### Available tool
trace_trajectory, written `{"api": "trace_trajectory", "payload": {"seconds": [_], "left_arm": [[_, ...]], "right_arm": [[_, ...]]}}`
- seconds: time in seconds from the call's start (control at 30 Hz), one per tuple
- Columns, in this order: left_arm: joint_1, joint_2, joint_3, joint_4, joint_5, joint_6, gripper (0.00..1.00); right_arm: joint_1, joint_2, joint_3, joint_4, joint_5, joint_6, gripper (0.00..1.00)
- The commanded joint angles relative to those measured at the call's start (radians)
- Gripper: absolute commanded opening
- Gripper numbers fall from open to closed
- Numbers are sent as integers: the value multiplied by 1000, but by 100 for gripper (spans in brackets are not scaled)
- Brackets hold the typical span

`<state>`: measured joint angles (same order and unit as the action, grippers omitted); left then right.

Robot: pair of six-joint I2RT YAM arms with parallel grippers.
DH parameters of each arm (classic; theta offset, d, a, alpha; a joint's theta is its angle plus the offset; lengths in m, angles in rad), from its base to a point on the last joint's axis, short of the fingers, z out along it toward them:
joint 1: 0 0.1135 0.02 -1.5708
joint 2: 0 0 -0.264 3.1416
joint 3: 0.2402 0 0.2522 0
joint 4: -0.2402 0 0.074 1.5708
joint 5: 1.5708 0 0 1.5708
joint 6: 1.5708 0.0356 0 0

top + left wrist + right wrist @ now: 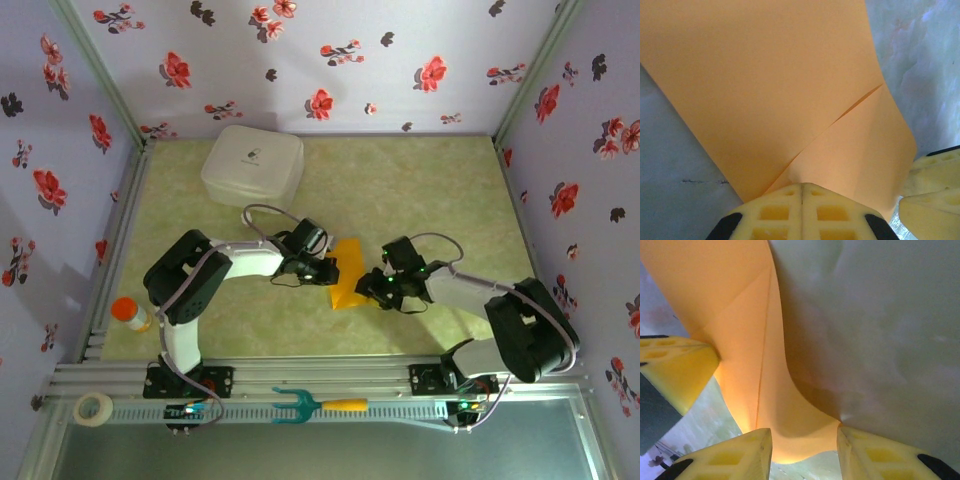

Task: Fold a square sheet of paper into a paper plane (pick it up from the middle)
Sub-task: Turn over the square sheet of paper at the center of the table.

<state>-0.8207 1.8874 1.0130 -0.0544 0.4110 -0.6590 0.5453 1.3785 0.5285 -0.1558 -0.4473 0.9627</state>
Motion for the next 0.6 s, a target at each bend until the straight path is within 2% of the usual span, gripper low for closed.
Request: {"api": "trace_trajectory", "payload": {"seconds": [0.0, 0.17, 0.57], "left_arm": [[-11, -1, -30, -44, -11, -13, 3], [-12, -4, -35, -41, -11, -15, 3], [-12, -8, -42, -34, -8, -19, 3]], "right_arm": [[8, 17, 19, 59, 8, 30, 42], [4, -3, 33, 100, 17, 27, 49], [-67, 86, 100, 145, -35, -32, 48]]}}
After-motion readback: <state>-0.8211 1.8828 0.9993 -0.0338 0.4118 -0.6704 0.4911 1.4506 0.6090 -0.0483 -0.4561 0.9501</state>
